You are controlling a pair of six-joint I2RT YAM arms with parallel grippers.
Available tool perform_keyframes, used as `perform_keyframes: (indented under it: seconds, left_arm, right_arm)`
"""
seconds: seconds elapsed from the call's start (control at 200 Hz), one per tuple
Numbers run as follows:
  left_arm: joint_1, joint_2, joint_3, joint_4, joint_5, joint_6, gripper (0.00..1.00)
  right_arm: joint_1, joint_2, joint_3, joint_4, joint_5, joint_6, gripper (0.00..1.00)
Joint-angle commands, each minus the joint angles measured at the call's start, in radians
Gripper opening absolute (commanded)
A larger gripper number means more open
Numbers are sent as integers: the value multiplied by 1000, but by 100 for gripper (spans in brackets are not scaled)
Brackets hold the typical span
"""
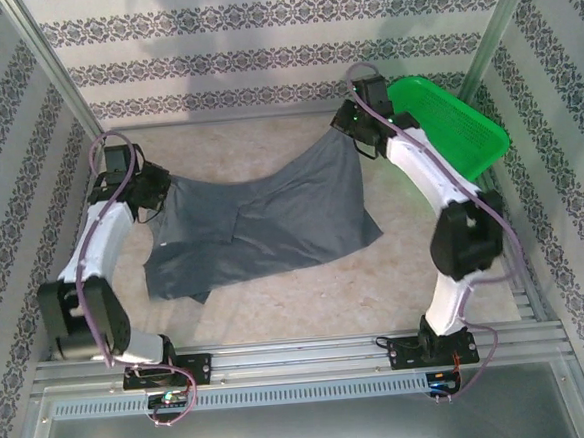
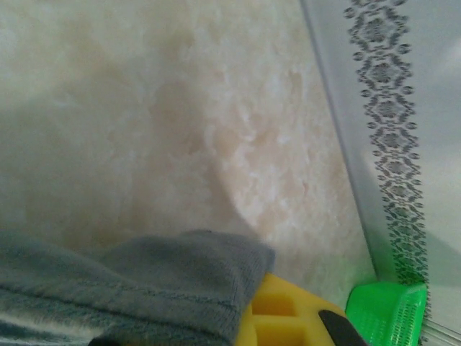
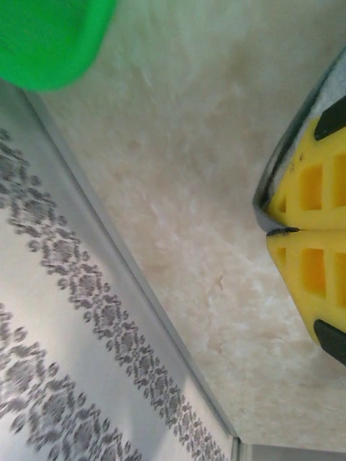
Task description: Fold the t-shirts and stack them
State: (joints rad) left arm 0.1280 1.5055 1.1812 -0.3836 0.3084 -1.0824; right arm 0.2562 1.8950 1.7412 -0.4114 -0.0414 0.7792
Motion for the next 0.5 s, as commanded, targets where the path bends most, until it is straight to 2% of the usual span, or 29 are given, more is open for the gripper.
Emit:
perform_keyframes:
  seconds: [0.0, 0.13, 0.29, 0.405, 0.495]
  left_arm:
    - [58, 98, 170, 169, 112, -12, 0]
    - [102, 167, 399, 204, 117, -10, 0]
    - [157, 169, 656, 235, 124, 2, 0]
    - [191, 115, 723, 268, 122, -9, 0]
    - [202, 41, 681, 223, 127, -14, 0]
  right_arm:
    - [-40, 113, 244, 20, -124, 19, 0]
    - [-73, 209, 521, -9, -136, 6, 0]
    - [-127, 218, 779, -9, -147, 16, 0]
    - [-167, 168, 817, -10, -173, 36, 0]
    - [-182, 92, 741, -23, -205, 40, 0]
